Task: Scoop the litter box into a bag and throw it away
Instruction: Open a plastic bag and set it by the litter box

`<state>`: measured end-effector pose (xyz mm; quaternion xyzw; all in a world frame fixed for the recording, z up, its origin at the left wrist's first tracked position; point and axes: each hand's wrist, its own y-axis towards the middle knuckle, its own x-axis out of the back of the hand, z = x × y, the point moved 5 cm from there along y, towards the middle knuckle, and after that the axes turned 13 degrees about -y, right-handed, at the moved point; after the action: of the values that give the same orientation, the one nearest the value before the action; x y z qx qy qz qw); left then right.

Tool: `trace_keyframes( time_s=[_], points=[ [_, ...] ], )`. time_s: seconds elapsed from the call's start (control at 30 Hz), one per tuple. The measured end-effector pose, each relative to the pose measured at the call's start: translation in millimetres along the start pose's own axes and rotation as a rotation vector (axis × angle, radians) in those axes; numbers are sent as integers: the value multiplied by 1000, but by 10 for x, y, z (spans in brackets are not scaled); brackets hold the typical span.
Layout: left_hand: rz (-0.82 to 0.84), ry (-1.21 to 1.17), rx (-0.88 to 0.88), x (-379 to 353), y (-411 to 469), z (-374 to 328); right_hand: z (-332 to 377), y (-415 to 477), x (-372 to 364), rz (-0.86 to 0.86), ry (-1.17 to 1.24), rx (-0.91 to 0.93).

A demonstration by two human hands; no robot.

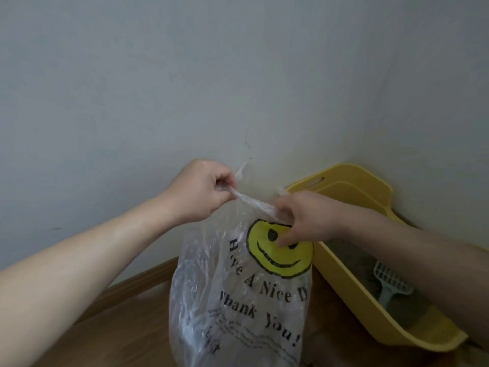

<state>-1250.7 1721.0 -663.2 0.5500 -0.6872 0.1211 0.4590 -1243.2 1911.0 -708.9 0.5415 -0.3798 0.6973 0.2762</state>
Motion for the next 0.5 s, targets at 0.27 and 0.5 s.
trace_keyframes(
  time_s=[0.27, 0.5],
  points=[
    [-57, 285, -285, 66, -48, -190, -33, -53, 282, -628, -502, -81],
    [72, 261, -303, -162, -230, -217, -52, -113, -41, -622, -359, -124]
  ],
)
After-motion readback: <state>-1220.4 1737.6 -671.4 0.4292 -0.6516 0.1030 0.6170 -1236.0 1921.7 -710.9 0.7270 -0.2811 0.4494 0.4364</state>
